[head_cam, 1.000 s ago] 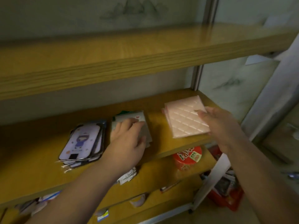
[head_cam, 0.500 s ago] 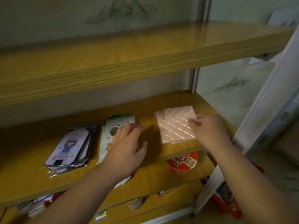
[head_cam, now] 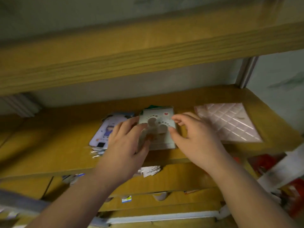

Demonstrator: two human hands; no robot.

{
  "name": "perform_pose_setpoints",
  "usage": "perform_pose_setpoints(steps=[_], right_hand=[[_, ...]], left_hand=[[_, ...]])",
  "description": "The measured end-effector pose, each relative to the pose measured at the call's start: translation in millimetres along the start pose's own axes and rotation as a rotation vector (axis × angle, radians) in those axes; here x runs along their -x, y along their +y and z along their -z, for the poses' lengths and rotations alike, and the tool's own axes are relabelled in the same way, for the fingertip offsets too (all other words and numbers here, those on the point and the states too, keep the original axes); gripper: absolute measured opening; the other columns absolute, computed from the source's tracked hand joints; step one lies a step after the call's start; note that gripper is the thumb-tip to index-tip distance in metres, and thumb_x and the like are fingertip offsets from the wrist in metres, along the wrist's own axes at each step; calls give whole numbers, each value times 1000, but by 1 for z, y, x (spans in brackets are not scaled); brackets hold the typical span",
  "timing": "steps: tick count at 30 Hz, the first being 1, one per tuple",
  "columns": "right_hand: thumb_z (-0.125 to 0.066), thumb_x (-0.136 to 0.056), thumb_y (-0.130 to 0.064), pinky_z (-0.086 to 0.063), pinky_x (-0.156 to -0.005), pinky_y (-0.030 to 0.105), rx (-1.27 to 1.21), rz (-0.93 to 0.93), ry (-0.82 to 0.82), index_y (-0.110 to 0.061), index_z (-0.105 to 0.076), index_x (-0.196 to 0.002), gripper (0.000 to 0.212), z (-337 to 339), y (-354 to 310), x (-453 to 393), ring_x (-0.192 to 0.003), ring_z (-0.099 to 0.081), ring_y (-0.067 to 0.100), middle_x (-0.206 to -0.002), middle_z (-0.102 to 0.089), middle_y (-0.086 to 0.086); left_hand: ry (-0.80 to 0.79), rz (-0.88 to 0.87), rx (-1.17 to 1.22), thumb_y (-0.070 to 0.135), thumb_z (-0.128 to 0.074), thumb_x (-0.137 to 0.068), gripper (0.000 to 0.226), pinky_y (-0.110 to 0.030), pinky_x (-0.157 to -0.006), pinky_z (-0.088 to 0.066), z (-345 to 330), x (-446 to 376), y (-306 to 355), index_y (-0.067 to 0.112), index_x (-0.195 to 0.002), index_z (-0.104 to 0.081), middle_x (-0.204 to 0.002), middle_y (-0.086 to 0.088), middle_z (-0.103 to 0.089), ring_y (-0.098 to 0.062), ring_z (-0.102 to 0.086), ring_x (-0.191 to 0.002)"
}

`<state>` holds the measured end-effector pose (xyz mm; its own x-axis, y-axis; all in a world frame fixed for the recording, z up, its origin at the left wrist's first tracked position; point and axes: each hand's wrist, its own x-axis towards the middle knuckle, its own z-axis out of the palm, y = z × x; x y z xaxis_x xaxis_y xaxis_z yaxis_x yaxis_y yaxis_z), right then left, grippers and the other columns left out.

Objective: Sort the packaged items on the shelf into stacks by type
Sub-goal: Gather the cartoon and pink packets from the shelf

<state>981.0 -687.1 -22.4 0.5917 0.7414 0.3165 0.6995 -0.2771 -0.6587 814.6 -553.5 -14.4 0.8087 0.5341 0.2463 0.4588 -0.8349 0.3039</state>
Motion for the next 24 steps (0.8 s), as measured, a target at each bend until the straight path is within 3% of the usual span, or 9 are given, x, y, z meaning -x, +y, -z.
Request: perform_pose_setpoints(steps=[4, 8, 11, 15, 18, 21, 24], right_hand=[[-59, -92, -45, -45, -80, 14, -96, 49, -39, -36, -59, -126, 35, -36, -40, -8, -101, -54, -4, -114, -57, -22], [-62, -91, -37, -50, -85, 27, -89, 159, -39, -28, -63, -119, 29, -75, -93, -9, -102, -58, 8, -116, -59, -11], [-55, -89, -45, -50, -87, 29, -70, 223, -100, -26, -63, -120, 37, -106, -136, 5, -105, -56, 10, -118, -56, -10], [-60, -90, -41, -50, -95, 39, -68, 278, -177, -25, -63, -123, 36, -155, -202, 30, -111, -55, 13, -119, -56, -9], [-61, -90, -40, -51, -93, 38, -84, 294, -222, -30, -63, -122, 34, -191, -253, 49, -108, -56, 11, -117, -54, -13], [-61, -91, -41, -53, -89, 33, -107, 318, -252, -35, -61, -121, 31, -229, -308, 65, -106, -55, 8, -113, -52, -20], [-61, -91, -40, -53, -89, 33, -131, 366, -255, -36, -61, -121, 30, -270, -364, 79, -105, -55, 5, -114, -52, -21]], left_hand=[[84, 101, -21, 45, -52, -88, 44, -50, -102, -41, 31, 30, -39, 28, -129, -59, -144, -3, -53, -32, -46, -131], [169, 215, -62, 43, -56, -91, 47, -46, -107, -35, 64, 66, -89, 26, -135, -56, -148, -3, -50, -31, -41, -135], [196, 285, -66, 49, -51, -90, 55, -46, -111, -32, 87, 103, -126, 25, -140, -53, -151, 1, -46, -27, -35, -139], [231, 383, -53, 36, -66, -90, 52, -45, -111, -31, 117, 168, -180, 19, -139, -56, -150, -4, -48, -30, -38, -138], [270, 439, -33, 35, -65, -89, 51, -45, -111, -33, 145, 221, -219, 14, -135, -60, -146, -10, -52, -34, -42, -135], [281, 466, -88, 40, -62, -91, 52, -41, -113, -28, 178, 269, -260, 22, -139, -55, -150, -2, -47, -27, -35, -139], [316, 500, -113, 43, -57, -90, 56, -46, -115, -31, 208, 313, -300, 23, -142, -52, -151, -1, -46, -25, -32, -142]])
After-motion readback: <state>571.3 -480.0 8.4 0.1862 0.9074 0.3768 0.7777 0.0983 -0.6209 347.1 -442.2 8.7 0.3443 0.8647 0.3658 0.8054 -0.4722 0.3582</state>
